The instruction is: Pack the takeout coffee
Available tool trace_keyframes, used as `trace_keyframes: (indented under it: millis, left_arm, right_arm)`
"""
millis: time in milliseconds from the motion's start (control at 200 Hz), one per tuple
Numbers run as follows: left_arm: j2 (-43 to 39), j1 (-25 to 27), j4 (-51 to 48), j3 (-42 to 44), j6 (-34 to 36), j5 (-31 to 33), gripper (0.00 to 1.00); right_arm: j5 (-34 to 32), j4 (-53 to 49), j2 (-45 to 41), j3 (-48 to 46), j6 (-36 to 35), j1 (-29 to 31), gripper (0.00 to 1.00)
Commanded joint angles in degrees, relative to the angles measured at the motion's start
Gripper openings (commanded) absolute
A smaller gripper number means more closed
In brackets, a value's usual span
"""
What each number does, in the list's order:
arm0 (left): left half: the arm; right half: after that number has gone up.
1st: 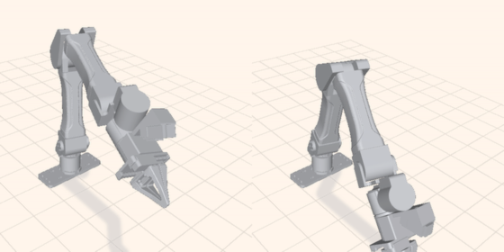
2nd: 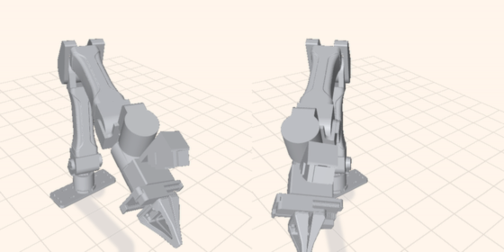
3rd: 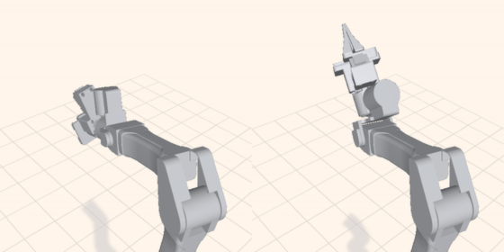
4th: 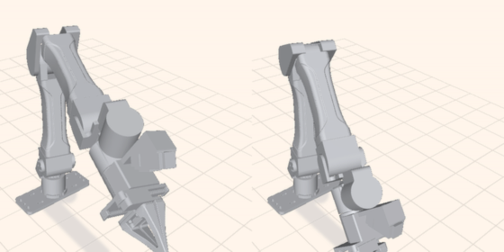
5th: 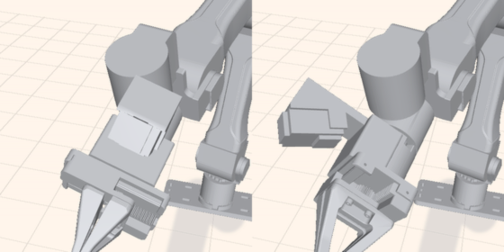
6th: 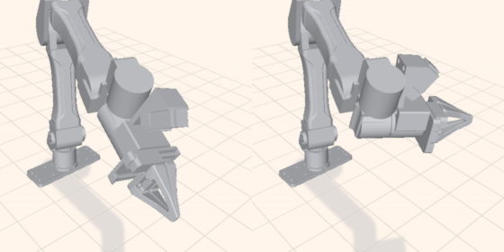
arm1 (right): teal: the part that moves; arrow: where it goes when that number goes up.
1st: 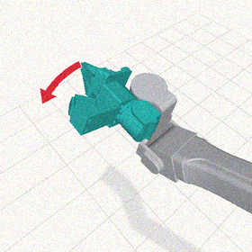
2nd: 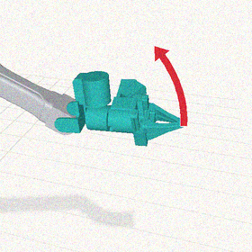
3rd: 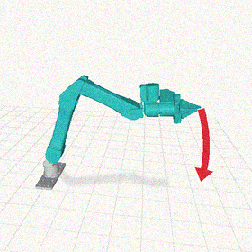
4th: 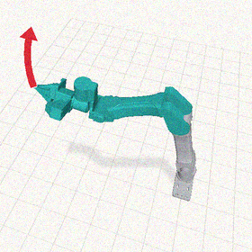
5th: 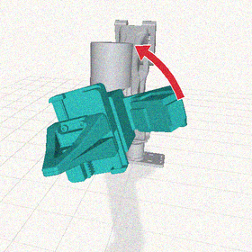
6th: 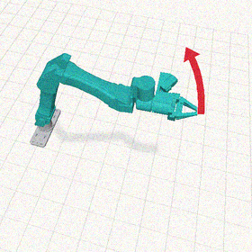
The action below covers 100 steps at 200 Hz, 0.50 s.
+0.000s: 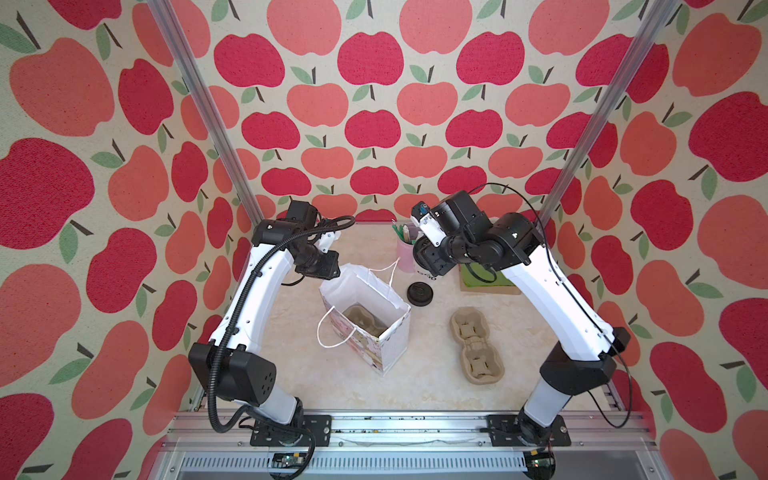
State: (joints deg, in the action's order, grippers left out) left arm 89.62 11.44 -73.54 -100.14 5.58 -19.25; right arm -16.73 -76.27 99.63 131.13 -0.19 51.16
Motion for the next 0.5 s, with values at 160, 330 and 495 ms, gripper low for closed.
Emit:
trace_keyframes:
  millis: [160,330,495]
  left_arm:
    - [-1.1,0.9,-0.5,0.6,0.2,1.5,0.09]
    - [-1.5,0.9,0.2,1.0,-1.3,3.0,0.04]
    - [-1.1,0.8,0.4,0.7,-3.8,5.7,0.03]
  right_arm:
    - [4.8,-8.3,-0.3,10.0,1.2,2.6,0.6]
    - [7.3,-10.8,0.0,13.9,2.7,3.9,0.59]
    - [10.0,-10.5,-0.6,15.0,3.8,5.0,0.58]
